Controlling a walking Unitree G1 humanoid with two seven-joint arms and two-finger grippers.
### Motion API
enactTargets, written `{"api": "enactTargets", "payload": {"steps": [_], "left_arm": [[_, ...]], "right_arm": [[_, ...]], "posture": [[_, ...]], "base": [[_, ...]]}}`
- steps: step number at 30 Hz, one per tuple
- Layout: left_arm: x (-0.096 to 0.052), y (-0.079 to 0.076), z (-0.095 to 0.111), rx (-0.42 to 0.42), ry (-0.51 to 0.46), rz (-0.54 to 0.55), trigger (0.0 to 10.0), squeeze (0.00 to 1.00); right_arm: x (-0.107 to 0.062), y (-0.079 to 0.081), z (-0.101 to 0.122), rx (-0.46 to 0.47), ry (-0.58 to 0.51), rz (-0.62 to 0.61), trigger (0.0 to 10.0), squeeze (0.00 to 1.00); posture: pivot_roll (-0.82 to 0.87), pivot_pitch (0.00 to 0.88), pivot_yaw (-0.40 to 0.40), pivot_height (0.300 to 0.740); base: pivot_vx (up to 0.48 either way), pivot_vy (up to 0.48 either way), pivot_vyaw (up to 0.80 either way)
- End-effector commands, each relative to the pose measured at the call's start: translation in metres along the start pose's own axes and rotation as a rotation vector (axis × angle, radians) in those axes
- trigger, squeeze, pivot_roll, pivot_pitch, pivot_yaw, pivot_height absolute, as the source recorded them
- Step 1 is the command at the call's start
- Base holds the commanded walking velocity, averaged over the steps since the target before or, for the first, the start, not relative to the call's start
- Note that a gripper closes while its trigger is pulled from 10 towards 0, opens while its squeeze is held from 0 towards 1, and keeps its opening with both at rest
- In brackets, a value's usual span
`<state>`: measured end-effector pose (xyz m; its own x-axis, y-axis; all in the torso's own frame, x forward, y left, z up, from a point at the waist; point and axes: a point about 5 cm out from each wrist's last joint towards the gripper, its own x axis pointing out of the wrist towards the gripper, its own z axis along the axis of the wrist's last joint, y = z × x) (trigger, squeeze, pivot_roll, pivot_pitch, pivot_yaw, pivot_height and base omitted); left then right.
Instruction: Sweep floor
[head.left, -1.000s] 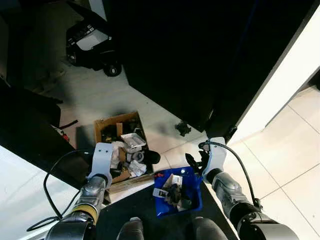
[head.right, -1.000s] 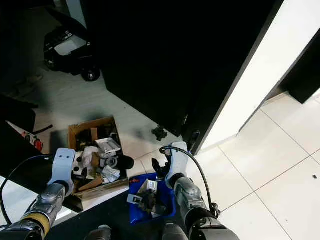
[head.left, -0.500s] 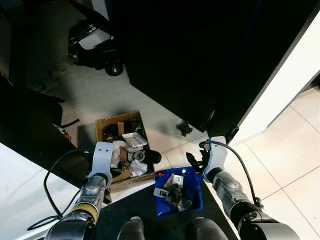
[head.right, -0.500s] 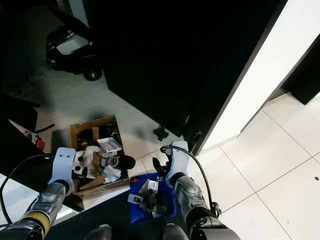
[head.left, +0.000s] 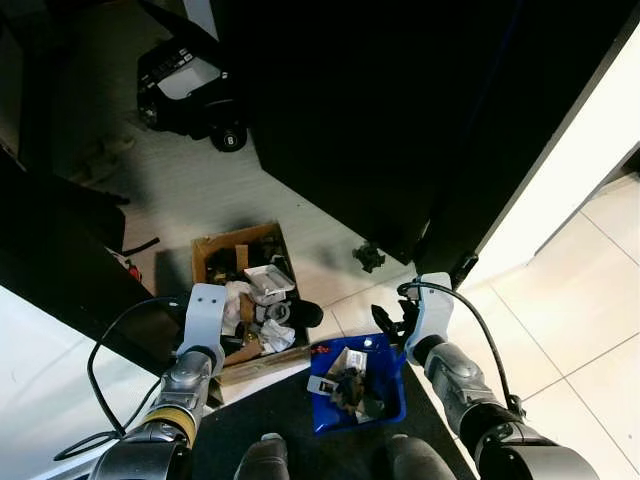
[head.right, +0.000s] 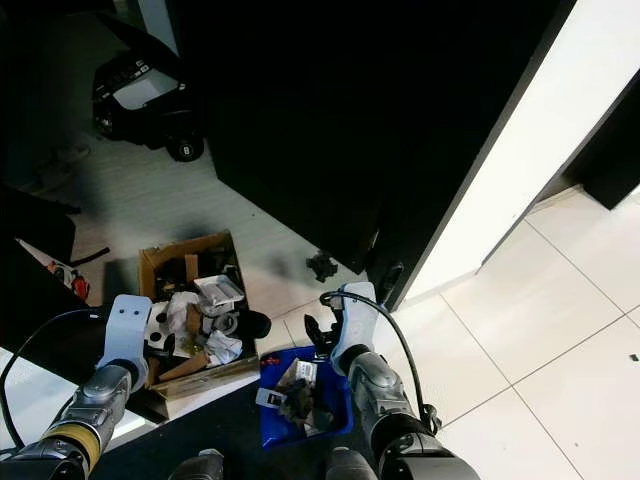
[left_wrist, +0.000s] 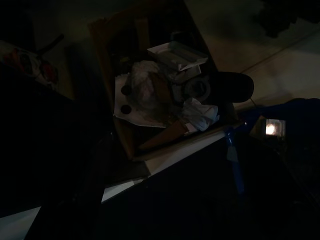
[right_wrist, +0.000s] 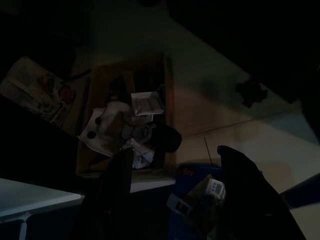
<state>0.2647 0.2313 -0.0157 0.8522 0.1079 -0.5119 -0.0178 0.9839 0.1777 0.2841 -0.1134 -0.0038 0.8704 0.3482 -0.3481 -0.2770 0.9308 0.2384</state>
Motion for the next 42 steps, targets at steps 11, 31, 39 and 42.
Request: {"api": "enactTargets", "payload": {"steps": [11, 31, 39, 42], "left_arm": [[-0.0008, -0.0024, -0.0045, -0.016, 0.022, -0.005, 10.0, 0.0], [-0.0003, -0.0031, -0.0035, -0.018, 0.021, -0.007, 10.0, 0.0], [-0.0007, -0.0028, -0.0041, -0.018, 0.021, -0.006, 10.0, 0.0], [-0.0008, -0.0029, -0.0044, -0.018, 0.021, -0.007, 10.0, 0.0]], "right_arm": [[-0.0011, -0.0003, -0.0039, 0.019, 0.014, -0.008, 10.0, 0.0], [-0.0009, -0.0013, -0.0029, 0.019, 0.012, -0.016, 10.0, 0.0], [-0.0013, -0.0012, -0.0035, 0.019, 0.012, -0.014, 10.0, 0.0], [-0.0014, -0.0012, -0.0038, 0.02, 0.012, -0.014, 10.0, 0.0]], "posture": [[-0.07, 0.096, 0.009, 0.74], [-0.07, 0.099, 0.009, 0.74], [-0.07, 0.102, 0.008, 0.74], [-0.07, 0.102, 0.006, 0.74]], "base": [[0.0, 0.0, 0.0], [0.0, 0.0, 0.0], [0.0, 0.0, 0.0], [0.0, 0.0, 0.0]]}}
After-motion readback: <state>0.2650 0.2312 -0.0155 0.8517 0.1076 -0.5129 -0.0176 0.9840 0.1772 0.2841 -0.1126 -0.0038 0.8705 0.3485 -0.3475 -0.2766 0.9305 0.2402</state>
